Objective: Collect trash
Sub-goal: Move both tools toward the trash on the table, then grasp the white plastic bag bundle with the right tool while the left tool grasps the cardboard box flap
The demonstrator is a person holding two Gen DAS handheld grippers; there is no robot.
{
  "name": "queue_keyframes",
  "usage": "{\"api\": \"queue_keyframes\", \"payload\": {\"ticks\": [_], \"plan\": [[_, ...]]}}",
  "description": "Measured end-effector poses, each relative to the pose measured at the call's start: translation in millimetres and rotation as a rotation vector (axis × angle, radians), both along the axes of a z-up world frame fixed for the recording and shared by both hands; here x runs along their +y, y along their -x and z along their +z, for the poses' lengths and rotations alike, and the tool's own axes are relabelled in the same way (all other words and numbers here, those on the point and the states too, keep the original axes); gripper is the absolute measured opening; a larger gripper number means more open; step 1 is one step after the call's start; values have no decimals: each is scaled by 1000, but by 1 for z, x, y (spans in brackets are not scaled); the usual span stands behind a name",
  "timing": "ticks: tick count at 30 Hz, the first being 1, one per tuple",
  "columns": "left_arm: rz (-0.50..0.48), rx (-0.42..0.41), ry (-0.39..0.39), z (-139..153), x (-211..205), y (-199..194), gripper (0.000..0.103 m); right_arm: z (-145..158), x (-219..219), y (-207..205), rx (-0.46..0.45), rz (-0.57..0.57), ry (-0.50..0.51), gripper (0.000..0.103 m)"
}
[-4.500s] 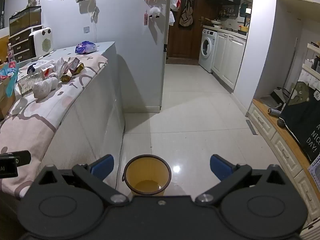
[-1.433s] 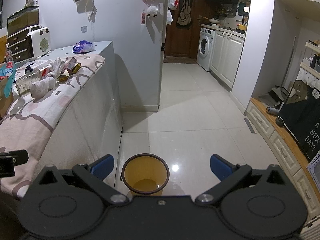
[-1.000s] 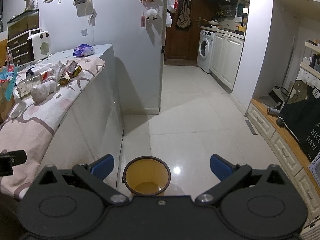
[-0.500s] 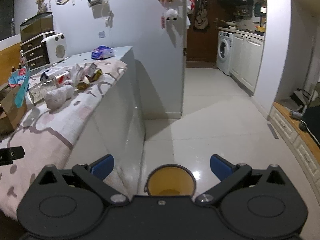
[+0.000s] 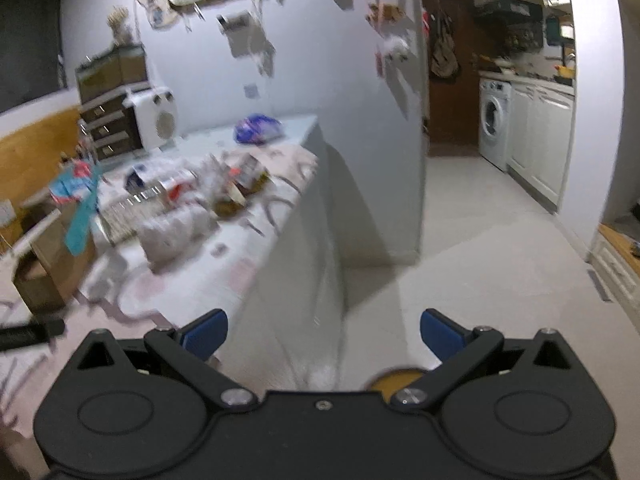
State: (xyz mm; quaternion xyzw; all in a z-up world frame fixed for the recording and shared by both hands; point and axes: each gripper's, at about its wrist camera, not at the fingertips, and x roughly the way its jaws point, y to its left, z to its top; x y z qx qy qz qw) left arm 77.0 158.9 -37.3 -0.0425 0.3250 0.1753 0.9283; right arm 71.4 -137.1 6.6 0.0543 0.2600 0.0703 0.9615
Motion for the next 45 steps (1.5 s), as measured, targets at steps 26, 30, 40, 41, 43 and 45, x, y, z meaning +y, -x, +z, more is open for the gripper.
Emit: {"api": "queue_keyframes", "payload": {"ticks": [26,30,40,41,43,45], "plan": [[-105,-254,-57,26,8,-3,52,-14,122,-132,117,164,-290,73],[-101,-271,-81,24,3,-19,52,-21,123,-137,136,164,-305,60],[-102,-288,-71,22,8,-37,20,-16,103,-113,154,222,-297,28],[-103,-282,-71,22,6,-38,16,-16,100,-107,158,234,-296,27],[-105,-275,-70,19,7,-38,9,-16,94,-93,165,260,-290,27],[-110,-276,-68,19,7,-36,6,-16,87,-78,172,283,-284,27]]}}
